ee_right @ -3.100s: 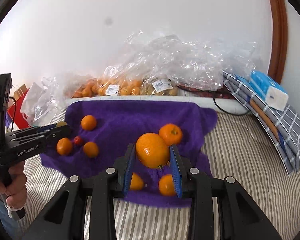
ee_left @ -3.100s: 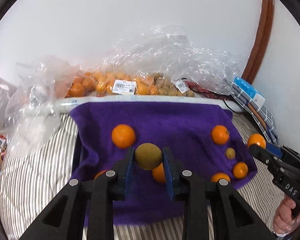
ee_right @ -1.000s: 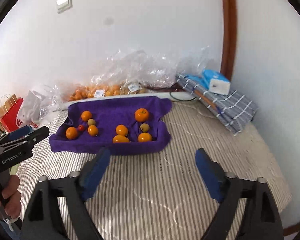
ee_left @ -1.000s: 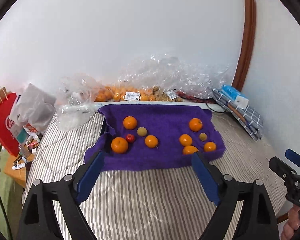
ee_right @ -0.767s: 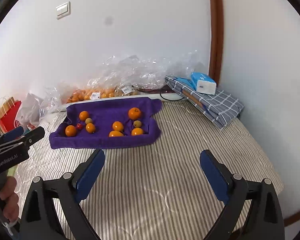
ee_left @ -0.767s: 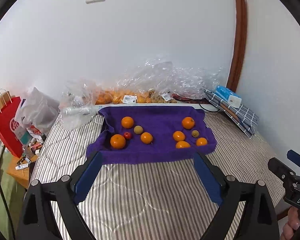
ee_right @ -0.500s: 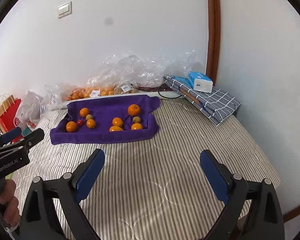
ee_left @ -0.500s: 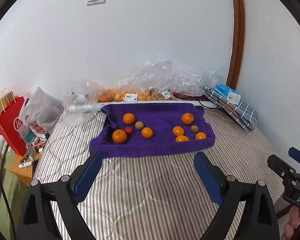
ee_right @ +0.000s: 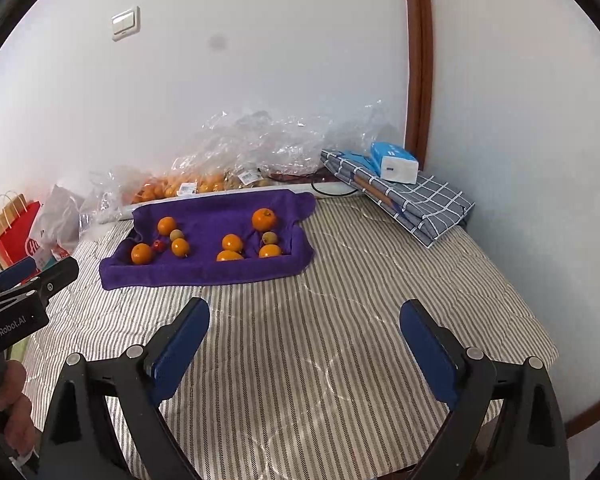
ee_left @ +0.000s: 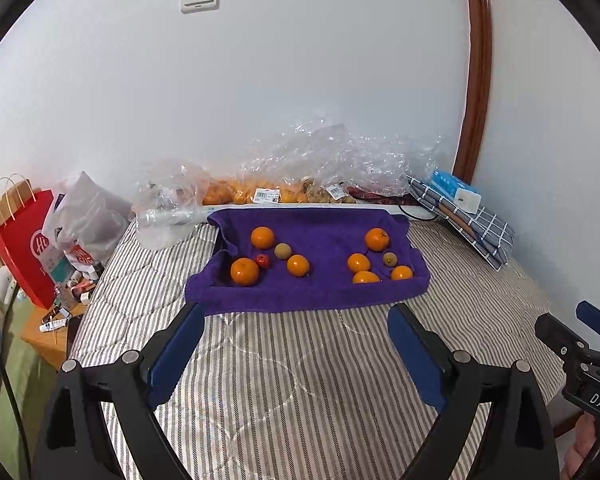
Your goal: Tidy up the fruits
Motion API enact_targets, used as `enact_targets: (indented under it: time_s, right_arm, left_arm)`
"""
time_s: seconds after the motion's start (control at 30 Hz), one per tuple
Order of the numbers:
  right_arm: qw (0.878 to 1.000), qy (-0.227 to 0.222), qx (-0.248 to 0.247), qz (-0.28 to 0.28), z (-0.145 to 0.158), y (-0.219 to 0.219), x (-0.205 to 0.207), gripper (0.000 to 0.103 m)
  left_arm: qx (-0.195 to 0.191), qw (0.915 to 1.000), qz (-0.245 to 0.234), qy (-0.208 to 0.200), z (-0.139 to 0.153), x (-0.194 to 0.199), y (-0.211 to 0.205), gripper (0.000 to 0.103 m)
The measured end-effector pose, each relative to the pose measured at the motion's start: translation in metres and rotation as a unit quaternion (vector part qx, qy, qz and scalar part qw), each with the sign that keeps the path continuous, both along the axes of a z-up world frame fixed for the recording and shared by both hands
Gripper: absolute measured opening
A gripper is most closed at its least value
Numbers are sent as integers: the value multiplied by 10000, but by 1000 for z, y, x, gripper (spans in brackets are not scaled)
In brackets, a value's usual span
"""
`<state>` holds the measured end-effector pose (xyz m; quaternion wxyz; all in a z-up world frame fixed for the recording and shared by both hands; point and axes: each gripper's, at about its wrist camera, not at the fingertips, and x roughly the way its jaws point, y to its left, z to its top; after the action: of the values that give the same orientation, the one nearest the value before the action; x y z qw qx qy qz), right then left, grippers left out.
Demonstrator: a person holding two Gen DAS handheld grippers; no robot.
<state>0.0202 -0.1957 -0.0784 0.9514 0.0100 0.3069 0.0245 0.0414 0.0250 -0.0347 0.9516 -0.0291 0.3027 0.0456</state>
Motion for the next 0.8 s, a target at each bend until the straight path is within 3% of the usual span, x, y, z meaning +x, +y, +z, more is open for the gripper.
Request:
enact_targets:
  time_s: [0.8]
  right_arm:
    - [10000,0,13,-3,1,3,-5,95]
  left_arm:
    - [-52,10000,36,-35,4,-7,8,93]
